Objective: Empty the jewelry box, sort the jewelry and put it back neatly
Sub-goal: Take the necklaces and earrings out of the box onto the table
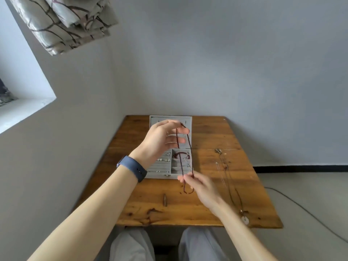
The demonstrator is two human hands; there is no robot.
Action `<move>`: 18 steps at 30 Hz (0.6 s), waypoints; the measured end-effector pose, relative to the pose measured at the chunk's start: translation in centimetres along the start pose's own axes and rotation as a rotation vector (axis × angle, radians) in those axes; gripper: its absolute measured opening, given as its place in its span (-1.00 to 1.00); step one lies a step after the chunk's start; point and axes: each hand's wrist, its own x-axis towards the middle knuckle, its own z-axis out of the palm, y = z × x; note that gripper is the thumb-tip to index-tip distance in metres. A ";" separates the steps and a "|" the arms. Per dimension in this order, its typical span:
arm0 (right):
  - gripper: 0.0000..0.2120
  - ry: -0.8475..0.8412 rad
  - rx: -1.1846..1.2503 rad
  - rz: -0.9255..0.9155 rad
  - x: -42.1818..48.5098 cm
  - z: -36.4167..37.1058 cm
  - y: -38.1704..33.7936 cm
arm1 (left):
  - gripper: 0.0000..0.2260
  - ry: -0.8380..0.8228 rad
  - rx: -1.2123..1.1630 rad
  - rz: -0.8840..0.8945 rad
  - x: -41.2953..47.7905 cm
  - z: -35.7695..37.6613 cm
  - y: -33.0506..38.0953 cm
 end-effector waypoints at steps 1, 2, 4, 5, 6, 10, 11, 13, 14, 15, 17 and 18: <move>-0.79 0.022 0.045 0.026 -0.9 0.1 0.9 | -0.82 0.005 -0.034 -0.017 -0.1 -0.2 -0.4; -0.78 0.038 0.083 0.052 -1.7 0.2 1.8 | -0.81 0.014 -0.073 -0.033 -0.1 -0.4 -0.8; -0.75 0.055 0.153 0.101 -3.4 0.4 3.4 | -0.78 0.056 -0.163 -0.064 -0.2 -0.7 -1.5; -0.73 0.064 0.193 0.120 -4.3 0.5 4.1 | -0.78 0.083 -0.208 -0.081 -0.1 -0.9 -1.9; -0.70 0.077 0.231 0.135 -5.2 0.6 4.8 | -0.78 0.108 -0.248 -0.101 0.0 -1.1 -2.3; -0.69 0.170 0.272 0.189 -8.3 0.6 6.7 | -0.76 0.136 -0.251 -0.174 0.3 -1.8 -4.1; -0.69 0.188 0.266 0.196 -9.0 0.5 7.0 | -0.77 0.121 -0.204 -0.193 0.4 -1.9 -4.6; -0.74 0.209 0.267 0.212 -10.1 0.0 7.6 | -0.81 0.079 -0.064 -0.237 0.6 -2.1 -5.7; -0.78 0.223 0.270 0.218 -10.8 -0.2 7.8 | -0.82 0.055 0.022 -0.254 0.7 -2.2 -6.2; -0.81 0.242 0.270 0.224 -11.4 -0.5 8.1 | -0.83 0.025 0.121 -0.262 0.9 -2.2 -6.6; -0.85 0.284 0.264 0.238 -12.6 -1.1 8.5 | -0.84 -0.046 0.363 -0.259 1.2 -2.3 -7.4; -0.86 0.304 0.265 0.244 -13.1 -1.4 8.7 | -0.83 -0.080 0.502 -0.252 1.4 -2.2 -7.8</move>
